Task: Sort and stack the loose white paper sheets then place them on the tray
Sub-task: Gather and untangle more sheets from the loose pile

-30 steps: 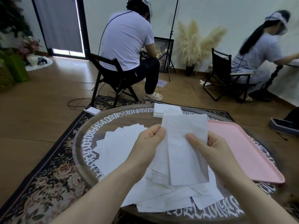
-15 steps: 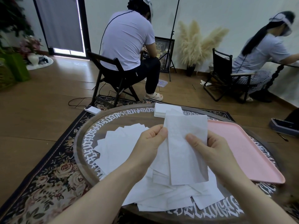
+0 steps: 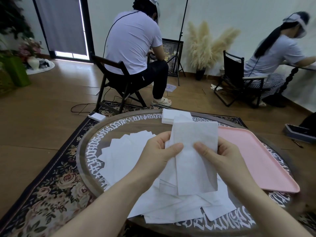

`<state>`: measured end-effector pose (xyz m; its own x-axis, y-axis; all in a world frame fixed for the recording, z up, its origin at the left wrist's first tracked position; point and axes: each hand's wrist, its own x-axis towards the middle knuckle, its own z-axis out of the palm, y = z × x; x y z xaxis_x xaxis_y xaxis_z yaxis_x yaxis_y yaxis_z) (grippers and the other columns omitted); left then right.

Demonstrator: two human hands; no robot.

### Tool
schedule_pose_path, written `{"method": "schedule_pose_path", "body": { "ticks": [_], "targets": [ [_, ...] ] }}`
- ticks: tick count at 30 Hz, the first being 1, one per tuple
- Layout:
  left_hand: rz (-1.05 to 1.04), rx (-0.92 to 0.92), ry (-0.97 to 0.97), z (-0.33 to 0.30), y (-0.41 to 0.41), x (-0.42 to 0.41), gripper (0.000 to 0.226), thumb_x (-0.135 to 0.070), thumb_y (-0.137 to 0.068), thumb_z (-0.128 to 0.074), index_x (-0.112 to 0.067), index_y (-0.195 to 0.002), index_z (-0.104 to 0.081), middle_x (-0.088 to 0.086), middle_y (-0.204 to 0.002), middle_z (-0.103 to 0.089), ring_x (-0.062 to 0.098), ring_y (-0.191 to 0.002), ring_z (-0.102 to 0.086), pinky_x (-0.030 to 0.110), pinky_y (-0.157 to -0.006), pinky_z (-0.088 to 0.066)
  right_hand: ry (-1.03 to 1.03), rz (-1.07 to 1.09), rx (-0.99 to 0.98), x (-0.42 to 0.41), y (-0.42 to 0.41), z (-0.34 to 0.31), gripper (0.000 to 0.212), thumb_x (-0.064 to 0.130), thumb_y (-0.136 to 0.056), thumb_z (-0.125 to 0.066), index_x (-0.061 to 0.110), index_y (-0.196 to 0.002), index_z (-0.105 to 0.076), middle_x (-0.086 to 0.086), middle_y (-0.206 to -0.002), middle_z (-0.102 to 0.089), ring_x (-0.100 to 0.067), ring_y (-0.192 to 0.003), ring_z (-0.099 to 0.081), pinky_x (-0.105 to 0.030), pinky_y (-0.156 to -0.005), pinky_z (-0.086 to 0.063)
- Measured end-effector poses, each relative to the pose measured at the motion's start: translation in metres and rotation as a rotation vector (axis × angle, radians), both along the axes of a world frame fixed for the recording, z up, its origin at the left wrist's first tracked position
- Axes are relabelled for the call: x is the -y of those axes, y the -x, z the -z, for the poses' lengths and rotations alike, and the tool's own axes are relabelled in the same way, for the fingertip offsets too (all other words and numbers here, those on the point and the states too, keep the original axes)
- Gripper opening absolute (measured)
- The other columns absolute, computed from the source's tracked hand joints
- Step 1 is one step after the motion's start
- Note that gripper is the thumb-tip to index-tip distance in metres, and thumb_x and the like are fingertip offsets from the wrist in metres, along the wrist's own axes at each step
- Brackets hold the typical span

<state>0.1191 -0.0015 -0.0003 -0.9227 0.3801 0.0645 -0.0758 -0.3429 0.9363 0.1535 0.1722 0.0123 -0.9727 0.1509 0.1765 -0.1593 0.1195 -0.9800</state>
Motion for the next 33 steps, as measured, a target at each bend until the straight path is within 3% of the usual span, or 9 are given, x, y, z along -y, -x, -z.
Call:
{"method": "schedule_pose_path", "body": {
  "ticks": [4,6,10,14,18,23,25,31,33],
  "targets": [
    [0.016,0.008,-0.014,-0.001,0.001,0.002,0.024,0.001,-0.092,-0.059,-0.010,-0.111,-0.068,0.010,-0.103,-0.075,0.022,-0.088,-0.072,0.029,-0.075,-0.059,-0.047,0.144,-0.082,-0.003,0.003,-0.002,0.049,0.036,-0.068,-0.078,0.027,-0.113,-0.061,0.020,-0.102,-0.070,-0.005,-0.088,-0.068,-0.023,-0.070,-0.056],
    [0.028,0.009,-0.018,-0.001,0.001,0.003,0.024,0.001,-0.091,-0.059,-0.010,-0.111,-0.068,0.010,-0.103,-0.076,0.021,-0.087,-0.073,0.027,-0.072,-0.057,0.017,0.090,-0.050,-0.008,0.006,-0.002,0.058,0.039,-0.065,-0.079,0.026,-0.120,-0.061,0.013,-0.111,-0.071,-0.010,-0.101,-0.068,-0.033,-0.082,-0.056],
    [0.004,0.014,-0.011,0.000,0.002,0.003,0.025,0.002,-0.091,-0.059,-0.013,-0.110,-0.069,0.010,-0.103,-0.076,0.023,-0.089,-0.073,0.029,-0.074,-0.058,0.059,0.076,-0.087,-0.011,0.006,-0.002,0.035,0.028,-0.072,-0.079,0.020,-0.106,-0.073,-0.001,-0.107,-0.075,-0.030,-0.101,-0.069,-0.047,-0.085,-0.056],
    [-0.030,0.004,-0.005,0.001,0.004,0.003,0.025,0.001,-0.091,-0.060,-0.013,-0.109,-0.070,0.010,-0.103,-0.076,0.025,-0.091,-0.073,0.031,-0.075,-0.058,0.065,0.084,-0.164,-0.008,0.003,-0.004,0.022,0.021,-0.075,-0.079,0.022,-0.098,-0.076,0.001,-0.100,-0.075,-0.030,-0.091,-0.069,-0.042,-0.078,-0.059],
    [-0.053,-0.011,0.012,0.001,0.003,0.003,0.024,0.003,-0.091,-0.059,-0.014,-0.103,-0.071,0.009,-0.099,-0.076,0.022,-0.087,-0.073,0.028,-0.072,-0.058,0.061,0.078,-0.241,-0.005,0.001,-0.005,0.018,0.015,-0.076,-0.077,0.019,-0.093,-0.076,-0.002,-0.103,-0.074,-0.028,-0.088,-0.065,-0.048,-0.080,-0.054],
    [-0.079,-0.014,0.020,0.001,0.003,0.003,0.024,0.003,-0.092,-0.059,-0.014,-0.099,-0.073,0.009,-0.096,-0.077,0.021,-0.084,-0.073,0.028,-0.070,-0.058,-0.034,0.071,-0.341,-0.003,0.000,-0.007,0.015,0.015,-0.076,-0.074,0.026,-0.085,-0.077,0.001,-0.112,-0.069,-0.014,-0.102,-0.062,-0.020,-0.079,-0.045],
    [-0.080,-0.010,0.017,0.001,0.004,0.003,0.023,0.003,-0.092,-0.059,-0.013,-0.101,-0.072,0.009,-0.096,-0.077,0.021,-0.084,-0.073,0.027,-0.069,-0.058,-0.055,0.069,-0.353,-0.003,0.000,-0.007,0.013,0.015,-0.075,-0.074,0.025,-0.084,-0.077,0.000,-0.113,-0.067,-0.014,-0.104,-0.061,-0.018,-0.079,-0.044],
    [-0.061,-0.021,0.017,0.000,0.003,0.004,0.023,0.003,-0.091,-0.058,-0.013,-0.102,-0.071,0.010,-0.097,-0.076,0.022,-0.086,-0.073,0.031,-0.075,-0.058,0.034,0.002,-0.205,-0.002,0.001,-0.007,0.028,0.016,-0.071,-0.076,0.012,-0.098,-0.072,-0.007,-0.117,-0.067,-0.024,-0.094,-0.066,-0.044,-0.084,-0.053],
    [-0.066,-0.023,0.020,0.000,0.003,0.003,0.023,0.003,-0.091,-0.059,-0.013,-0.102,-0.071,0.010,-0.097,-0.076,0.023,-0.085,-0.073,0.032,-0.077,-0.059,0.024,-0.019,-0.185,-0.002,0.001,-0.007,0.029,0.015,-0.071,-0.076,0.010,-0.100,-0.072,-0.010,-0.116,-0.068,-0.025,-0.095,-0.067,-0.043,-0.084,-0.054]
  ]
}}
